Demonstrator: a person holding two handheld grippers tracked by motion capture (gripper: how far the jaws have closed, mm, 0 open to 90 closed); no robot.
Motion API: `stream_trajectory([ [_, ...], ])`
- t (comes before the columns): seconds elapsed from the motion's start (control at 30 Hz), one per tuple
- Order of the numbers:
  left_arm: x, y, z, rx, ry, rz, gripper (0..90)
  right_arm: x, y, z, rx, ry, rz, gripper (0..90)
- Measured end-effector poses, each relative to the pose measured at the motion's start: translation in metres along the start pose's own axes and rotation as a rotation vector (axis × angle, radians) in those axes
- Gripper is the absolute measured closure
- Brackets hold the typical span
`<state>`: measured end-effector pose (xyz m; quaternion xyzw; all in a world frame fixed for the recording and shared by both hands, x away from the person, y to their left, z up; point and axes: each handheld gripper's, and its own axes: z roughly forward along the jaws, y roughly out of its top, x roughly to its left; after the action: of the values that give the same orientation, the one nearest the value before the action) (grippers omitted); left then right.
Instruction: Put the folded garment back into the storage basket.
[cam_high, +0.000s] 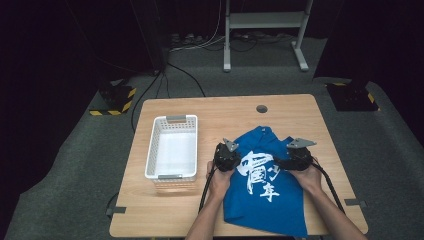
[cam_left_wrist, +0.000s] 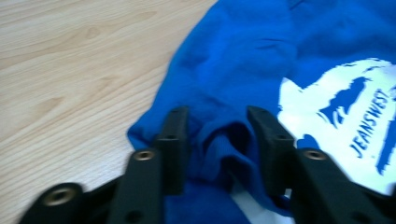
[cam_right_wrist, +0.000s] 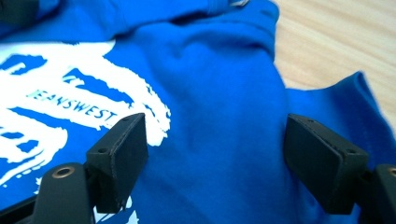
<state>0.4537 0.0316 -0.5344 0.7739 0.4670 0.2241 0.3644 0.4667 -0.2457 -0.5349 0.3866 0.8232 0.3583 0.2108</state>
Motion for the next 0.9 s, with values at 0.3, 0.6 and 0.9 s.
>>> stream_trajectory([
  [0.3,0.01,0.001,-0.002,-0.011,0.027,-0.044,82.5,-0.001,-0.002,0.003,0.002,0.007,-0.005,21.7],
  [0.6,0.031,0.003,-0.014,-0.067,0.065,-0.142,83.5,-0.006,-0.005,0.001,-0.005,0.015,-0.033,21.9],
  [0.9,0.039,-0.002,-0.012,-0.047,0.123,-0.19,72.2,-0.008,-0.006,0.0,-0.006,0.021,-0.04,21.9],
])
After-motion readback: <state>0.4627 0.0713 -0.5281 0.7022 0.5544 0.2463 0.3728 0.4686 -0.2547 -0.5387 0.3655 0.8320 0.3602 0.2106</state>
